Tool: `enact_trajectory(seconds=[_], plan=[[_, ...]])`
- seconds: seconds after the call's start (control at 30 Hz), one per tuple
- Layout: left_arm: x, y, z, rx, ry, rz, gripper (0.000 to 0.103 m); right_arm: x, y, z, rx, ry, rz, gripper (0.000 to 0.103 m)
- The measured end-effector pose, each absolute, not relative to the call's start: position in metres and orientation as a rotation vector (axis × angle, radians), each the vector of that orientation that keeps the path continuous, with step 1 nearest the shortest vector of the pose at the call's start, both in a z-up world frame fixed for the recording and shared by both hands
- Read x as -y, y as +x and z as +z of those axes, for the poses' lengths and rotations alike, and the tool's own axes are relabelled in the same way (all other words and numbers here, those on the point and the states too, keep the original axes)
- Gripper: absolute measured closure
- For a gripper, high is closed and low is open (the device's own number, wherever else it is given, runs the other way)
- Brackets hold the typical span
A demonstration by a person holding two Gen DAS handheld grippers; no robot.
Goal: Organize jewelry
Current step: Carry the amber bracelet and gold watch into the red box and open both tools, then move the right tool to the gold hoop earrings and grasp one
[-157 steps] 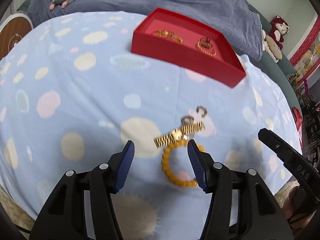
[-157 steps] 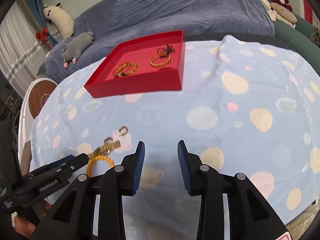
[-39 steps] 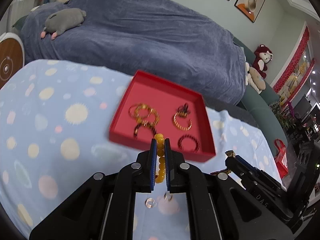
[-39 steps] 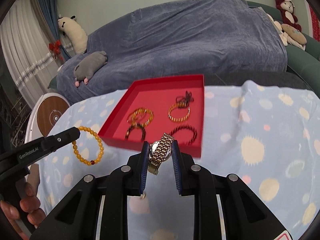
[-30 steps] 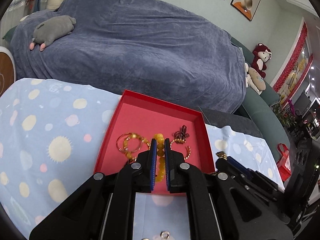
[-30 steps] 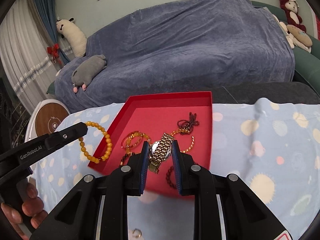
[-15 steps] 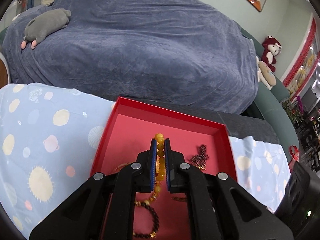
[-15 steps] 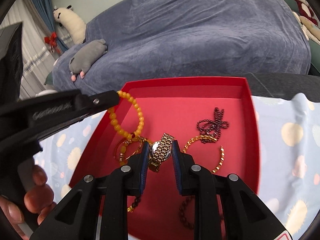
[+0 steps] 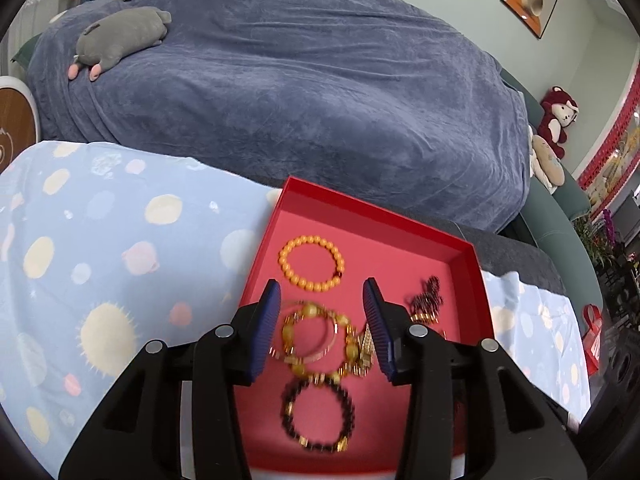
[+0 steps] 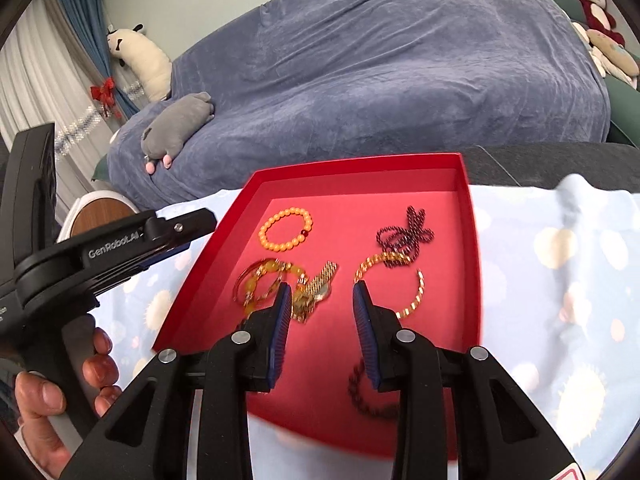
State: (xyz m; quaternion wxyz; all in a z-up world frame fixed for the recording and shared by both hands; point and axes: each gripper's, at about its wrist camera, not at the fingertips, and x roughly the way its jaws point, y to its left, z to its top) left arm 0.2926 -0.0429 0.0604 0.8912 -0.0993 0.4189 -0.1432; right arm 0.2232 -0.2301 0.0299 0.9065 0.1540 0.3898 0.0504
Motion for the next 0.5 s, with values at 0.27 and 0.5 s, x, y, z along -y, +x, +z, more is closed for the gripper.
enact_trajectory(seconds=[0.27, 0.5], plan=[[0.027, 0.235, 0.067, -0.879, -0.184, -0.304, 0.062, 0.221, 0.167, 0.036, -0.819, 0.299, 0.110, 0.072], [0.018, 0.184, 0.054, -0.924, -0.172, -0.283, 0.062, 0.204, 0.115, 0.020, -0.878, 0.271, 0.119, 0.072]])
